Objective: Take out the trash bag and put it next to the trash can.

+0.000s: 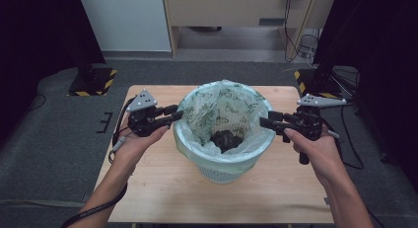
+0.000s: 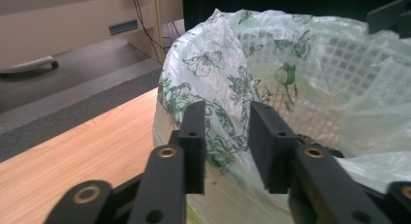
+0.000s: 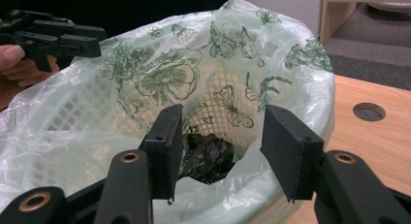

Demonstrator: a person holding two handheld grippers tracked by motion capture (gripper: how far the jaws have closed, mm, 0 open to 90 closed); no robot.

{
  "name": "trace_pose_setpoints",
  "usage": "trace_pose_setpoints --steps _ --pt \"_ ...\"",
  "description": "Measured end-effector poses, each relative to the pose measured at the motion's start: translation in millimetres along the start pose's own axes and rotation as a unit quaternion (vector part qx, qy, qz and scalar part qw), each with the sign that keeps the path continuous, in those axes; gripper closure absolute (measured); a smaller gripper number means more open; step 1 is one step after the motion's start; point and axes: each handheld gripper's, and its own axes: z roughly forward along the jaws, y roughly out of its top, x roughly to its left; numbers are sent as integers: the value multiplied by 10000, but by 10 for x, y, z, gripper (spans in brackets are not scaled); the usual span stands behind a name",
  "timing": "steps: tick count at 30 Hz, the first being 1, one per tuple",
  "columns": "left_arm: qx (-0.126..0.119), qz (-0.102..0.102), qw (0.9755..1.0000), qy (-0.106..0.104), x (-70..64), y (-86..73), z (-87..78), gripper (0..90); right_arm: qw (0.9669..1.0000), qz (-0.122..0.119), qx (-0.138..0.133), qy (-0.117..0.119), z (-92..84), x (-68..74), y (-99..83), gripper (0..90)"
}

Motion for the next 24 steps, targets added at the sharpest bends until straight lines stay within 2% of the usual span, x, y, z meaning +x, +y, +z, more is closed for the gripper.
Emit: trace_pose_setpoints --steps 2,3,4,7,11,14,18,20,24 --pt "30 33 10000 55 -3 6 -4 779 10000 20 2 -9 -7 2 1 498" --pt "47 49 9999 80 -6 10 -3 779 10000 20 2 -9 -7 2 1 498" --pt "102 128 9998 106 -19 23 -7 899 10000 22 -5 -5 -10 3 2 498" --pt "198 279 9993 179 -47 50 -2 900 10000 -11 -22 -11 -14 4 -2 498" --pt "160 266 9995 90 -58 71 -6 900 10000 -18 -14 -19 -16 4 -7 498" --pt "-40 203 9998 -56 -80 157 -69 900 10000 -9 -31 5 -14 7 -12 498" --pt "-179 176 9996 -144 -100 250 -107 900 10000 -21 -30 24 -14 8 -15 497" --pt "-349 97 9990 -269 -125 352 -126 900 10000 -28 -29 35 -7 10 -17 496" --pt "-529 43 9977 -416 -178 475 -145 900 10000 -29 -21 69 -6 22 -20 497"
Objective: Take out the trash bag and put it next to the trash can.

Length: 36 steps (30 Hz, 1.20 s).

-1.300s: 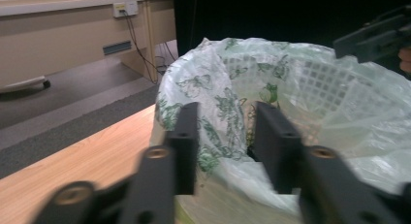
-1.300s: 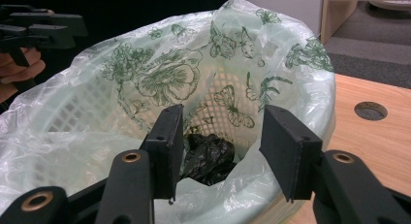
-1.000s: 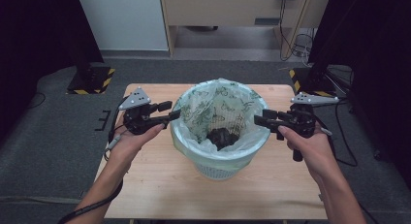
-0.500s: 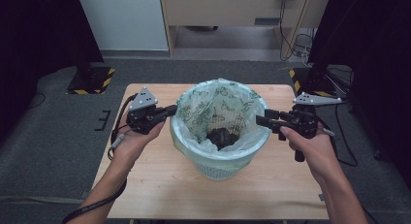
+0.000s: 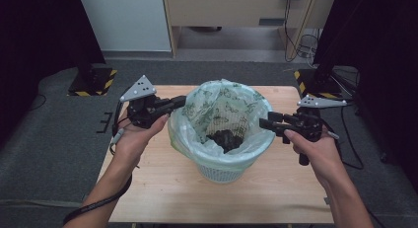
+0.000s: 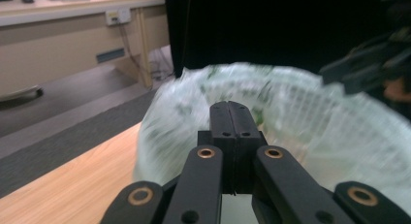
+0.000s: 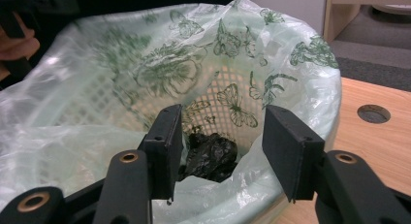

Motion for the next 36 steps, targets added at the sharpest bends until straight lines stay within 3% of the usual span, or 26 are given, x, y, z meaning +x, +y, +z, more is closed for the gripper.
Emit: trace_pose_setpoints --steps 4,12,18,21,25,28,36 --pt "126 243 9996 54 -80 63 40 900 10000 -22 -9 43 -3 10 -4 493" --pt "340 241 9990 138 -53 -70 96 892 10000 -57 1 58 -9 19 -15 483" --pt "426 338 9976 424 -4 -125 115 655 10000 -62 -3 52 -19 15 -8 480" --pt "479 472 9955 666 24 -164 131 525 10000 -64 -5 54 -28 15 -4 478" --pt "577 421 9949 708 99 -250 189 366 10000 -63 -8 63 -20 19 -5 468" --pt "701 451 9940 704 123 -322 248 336 9999 -82 5 77 -2 24 -10 460" --pt "864 386 9925 779 142 -381 304 500 9999 -91 20 88 11 32 -11 456"
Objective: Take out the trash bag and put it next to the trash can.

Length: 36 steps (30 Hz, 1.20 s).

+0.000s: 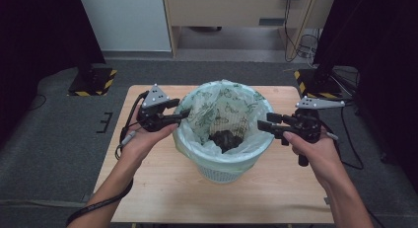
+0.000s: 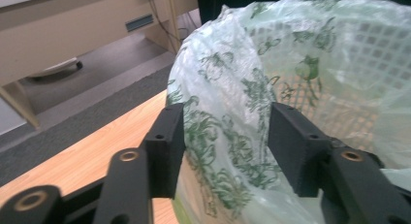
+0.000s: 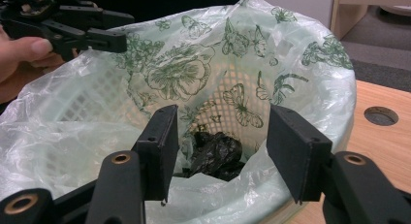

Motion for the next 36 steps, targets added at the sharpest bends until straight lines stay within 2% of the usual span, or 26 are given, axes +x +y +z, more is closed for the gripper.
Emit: trace_pose_setpoints --steps 3,7,10,12,15,18,21,27,30,36 --pt "8 -30 9999 97 14 3 -10 578 10000 -7 -7 0 -3 1 -2 455" --pt "138 98 9994 300 21 -3 -1 687 10000 -9 -10 -2 2 -1 -1 452" --pt "76 63 9993 354 47 -6 -10 732 10000 2 -13 8 10 2 -1 452" --pt "18 49 9994 345 53 1 -21 808 10000 -8 -23 24 11 4 -3 454" --pt "33 207 9991 358 26 12 -12 897 10000 -12 -20 26 10 8 -1 453" --pt "131 196 9993 288 23 44 -9 900 10000 -15 -17 9 13 5 -1 452" --pt "105 76 9998 136 30 62 -15 900 10000 -24 -8 14 21 9 -2 453" --pt "-238 -165 9995 -125 27 169 -133 900 10000 -40 -12 52 40 24 0 453" --pt "-344 -204 9989 -225 9 237 -179 900 10000 -42 0 57 42 30 -3 453" --pt "-496 -150 9980 -374 -74 359 -230 900 9999 -63 -48 125 31 43 -5 454"
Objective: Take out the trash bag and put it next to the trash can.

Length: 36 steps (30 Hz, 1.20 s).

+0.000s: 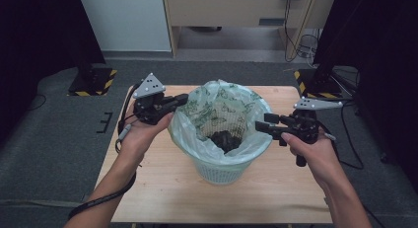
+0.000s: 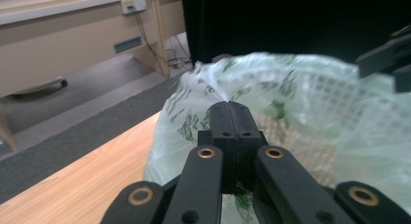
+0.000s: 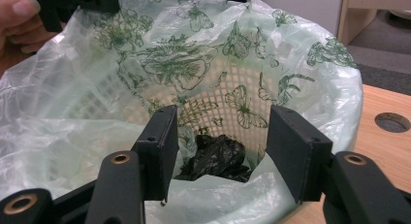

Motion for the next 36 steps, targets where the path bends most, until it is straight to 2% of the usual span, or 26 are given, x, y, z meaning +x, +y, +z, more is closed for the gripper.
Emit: trace_pose_setpoints --steps 3,8,17,19,20,22,30,33,36 --pt "-66 11 10000 -9 -27 51 -4 900 10000 -26 -27 46 0 9 -3 454" --pt "-183 -115 9998 -41 -1 93 -2 900 9999 -61 -30 106 -1 30 -9 454" --pt "-309 -354 9989 -84 70 122 -45 900 9999 -44 -89 -95 -27 14 24 453" --pt "-409 -526 9975 -217 79 129 -58 900 9998 -75 -132 -162 -33 18 44 451" --pt "-428 -528 9974 -234 72 137 -61 900 9997 -65 -158 -187 -31 20 52 451" --pt "-370 -348 9987 -107 46 157 -60 900 9997 -70 -143 -204 -16 27 69 449" --pt "-343 -398 9986 -86 47 155 -38 900 9996 -262 -26 128 98 182 67 453" --pt "-298 -383 9988 -58 47 143 -22 900 9988 -367 -4 311 110 237 47 463" --pt "-337 -482 9982 -88 66 145 -18 900 9973 -509 9 525 106 279 34 470"
